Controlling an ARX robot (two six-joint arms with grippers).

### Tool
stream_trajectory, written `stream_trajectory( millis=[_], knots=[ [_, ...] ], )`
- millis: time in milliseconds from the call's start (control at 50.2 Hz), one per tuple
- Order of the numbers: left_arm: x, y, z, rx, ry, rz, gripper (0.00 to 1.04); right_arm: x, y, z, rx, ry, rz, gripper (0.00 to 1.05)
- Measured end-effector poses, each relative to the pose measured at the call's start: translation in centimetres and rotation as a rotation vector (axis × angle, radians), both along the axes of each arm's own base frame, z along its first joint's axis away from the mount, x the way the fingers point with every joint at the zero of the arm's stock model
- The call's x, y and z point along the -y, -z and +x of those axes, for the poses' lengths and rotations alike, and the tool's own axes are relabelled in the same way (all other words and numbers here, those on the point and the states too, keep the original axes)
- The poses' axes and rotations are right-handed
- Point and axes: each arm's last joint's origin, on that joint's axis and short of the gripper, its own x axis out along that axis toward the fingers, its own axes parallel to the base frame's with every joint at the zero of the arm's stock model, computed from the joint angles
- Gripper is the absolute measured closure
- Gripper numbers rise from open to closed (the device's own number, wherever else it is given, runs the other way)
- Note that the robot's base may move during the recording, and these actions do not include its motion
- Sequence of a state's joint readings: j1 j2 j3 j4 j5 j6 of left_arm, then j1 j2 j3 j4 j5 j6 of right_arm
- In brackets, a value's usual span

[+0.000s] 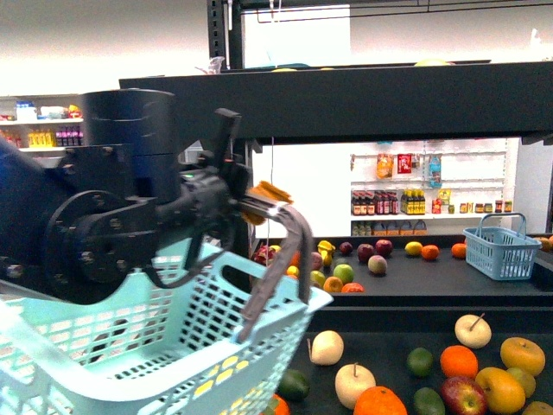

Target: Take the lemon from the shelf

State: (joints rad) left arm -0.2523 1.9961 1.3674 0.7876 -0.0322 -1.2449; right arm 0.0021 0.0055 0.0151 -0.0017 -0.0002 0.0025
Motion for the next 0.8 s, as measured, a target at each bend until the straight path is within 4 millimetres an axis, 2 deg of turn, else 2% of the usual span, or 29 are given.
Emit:
stream_trajectory(
  millis=[100,179,299,538,657,797],
  knots=[
    [-4.3,-0.3,0.5,0.033,-0.105,-0.061,0.97,0.0,0.0,0.0,0.0,0.0,0.0,0.08],
    [-8.7,-0.6,0.9,0.077,-0.184,-0.105,0.97,0.0,0.0,0.0,0.0,0.0,0.0,0.08],
    [-12.0,-0.8,0.9,0.093,-0.213,-0.134,0.97,0.0,0.0,0.0,0.0,0.0,0.0,0.08],
    [-15.5,-0.2,0.8,0.156,-0.229,-0.165,0.97,0.0,0.0,0.0,0.0,0.0,0.0,0.08],
    [-16.7,1.9,1.2,0.174,-0.225,-0.18,0.98,0.0,0.0,0.0,0.0,0.0,0.0,0.08],
    [-17.3,4.5,1.7,0.157,-0.23,-0.208,0.98,0.0,0.0,0.0,0.0,0.0,0.0,0.08]
  ],
)
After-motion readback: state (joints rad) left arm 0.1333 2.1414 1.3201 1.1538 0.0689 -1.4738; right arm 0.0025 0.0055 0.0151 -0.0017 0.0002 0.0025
